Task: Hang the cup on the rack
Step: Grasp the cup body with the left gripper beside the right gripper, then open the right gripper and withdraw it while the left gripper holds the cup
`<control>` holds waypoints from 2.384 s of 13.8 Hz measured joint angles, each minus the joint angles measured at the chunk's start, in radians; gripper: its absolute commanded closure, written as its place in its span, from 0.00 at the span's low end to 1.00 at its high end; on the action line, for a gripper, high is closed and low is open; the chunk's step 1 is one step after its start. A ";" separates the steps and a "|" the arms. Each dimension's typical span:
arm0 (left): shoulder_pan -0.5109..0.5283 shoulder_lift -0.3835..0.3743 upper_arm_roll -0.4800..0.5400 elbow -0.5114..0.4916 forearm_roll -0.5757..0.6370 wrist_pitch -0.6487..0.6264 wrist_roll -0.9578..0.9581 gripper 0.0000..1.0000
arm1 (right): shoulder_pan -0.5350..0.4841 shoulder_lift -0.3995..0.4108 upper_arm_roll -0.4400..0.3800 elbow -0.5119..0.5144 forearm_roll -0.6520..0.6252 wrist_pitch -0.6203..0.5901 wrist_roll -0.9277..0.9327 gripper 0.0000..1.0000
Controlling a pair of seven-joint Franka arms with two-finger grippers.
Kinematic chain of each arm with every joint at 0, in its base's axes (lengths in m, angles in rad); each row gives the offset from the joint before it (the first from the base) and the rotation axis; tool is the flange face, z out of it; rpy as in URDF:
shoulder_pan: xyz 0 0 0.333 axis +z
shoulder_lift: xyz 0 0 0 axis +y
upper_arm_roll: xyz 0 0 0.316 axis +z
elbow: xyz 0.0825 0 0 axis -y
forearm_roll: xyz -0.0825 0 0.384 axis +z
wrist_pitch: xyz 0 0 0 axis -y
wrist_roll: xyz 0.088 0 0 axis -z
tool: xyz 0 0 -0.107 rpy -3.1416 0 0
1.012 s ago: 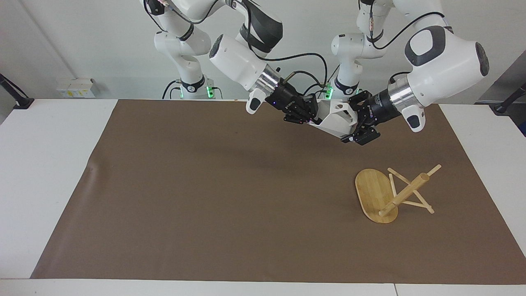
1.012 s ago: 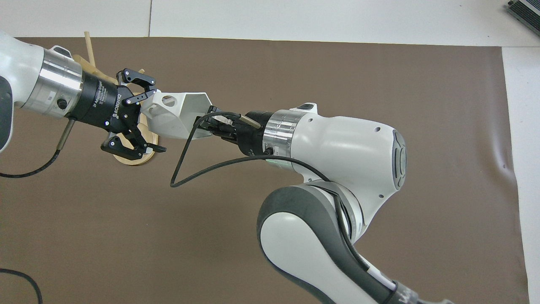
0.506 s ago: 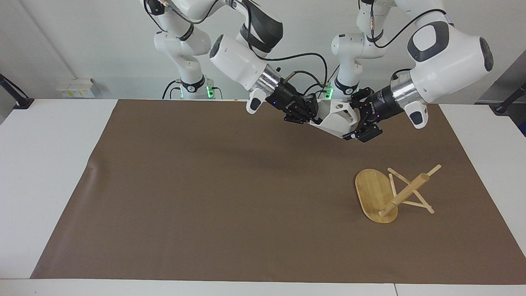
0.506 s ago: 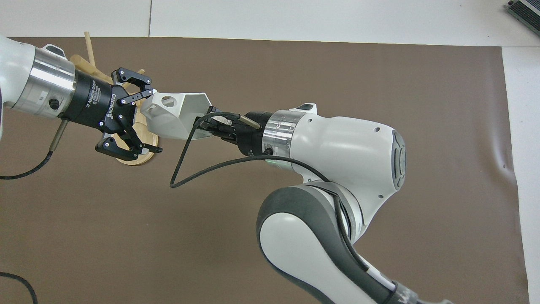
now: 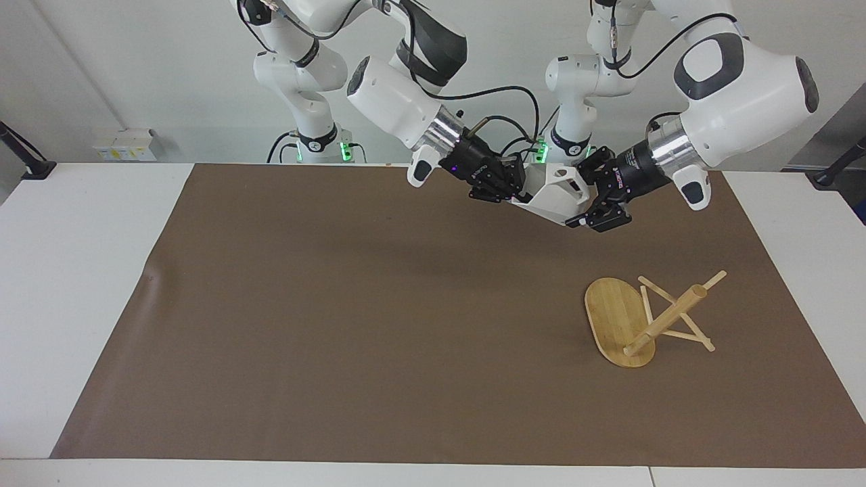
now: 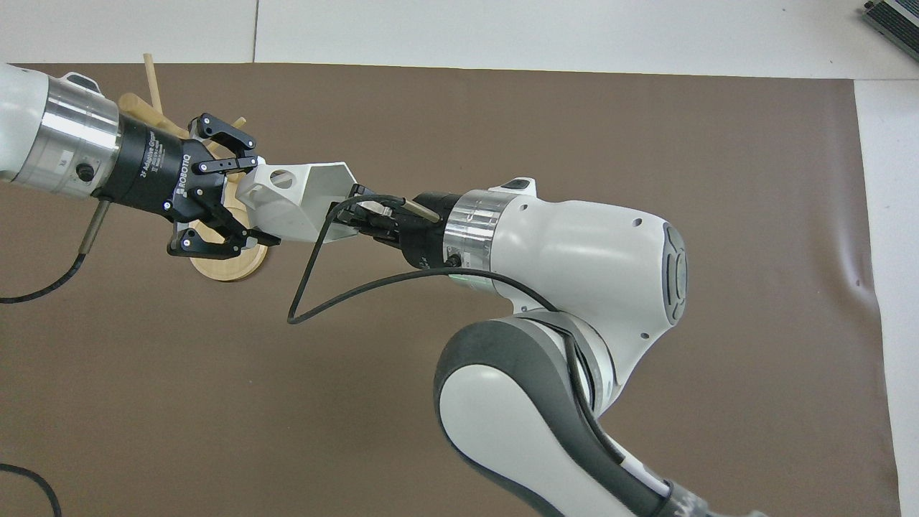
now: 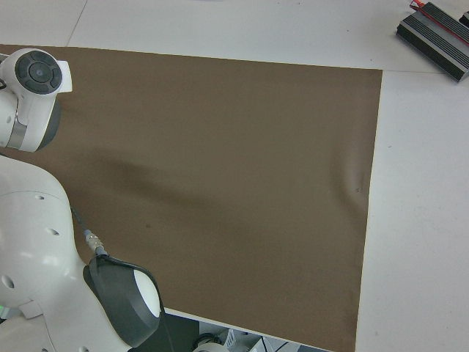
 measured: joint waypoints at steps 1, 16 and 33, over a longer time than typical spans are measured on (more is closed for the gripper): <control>0.000 0.000 0.000 0.000 0.000 0.000 0.000 1.00 | 0.000 0.000 0.000 0.000 0.000 0.000 0.000 1.00; 0.018 -0.034 0.016 -0.069 0.003 0.129 -0.107 1.00 | -0.014 0.002 -0.006 0.002 0.001 0.003 0.001 0.00; 0.023 -0.122 0.018 -0.425 0.089 0.618 -0.572 1.00 | -0.017 -0.039 -0.309 -0.086 -0.119 -0.146 -0.159 0.00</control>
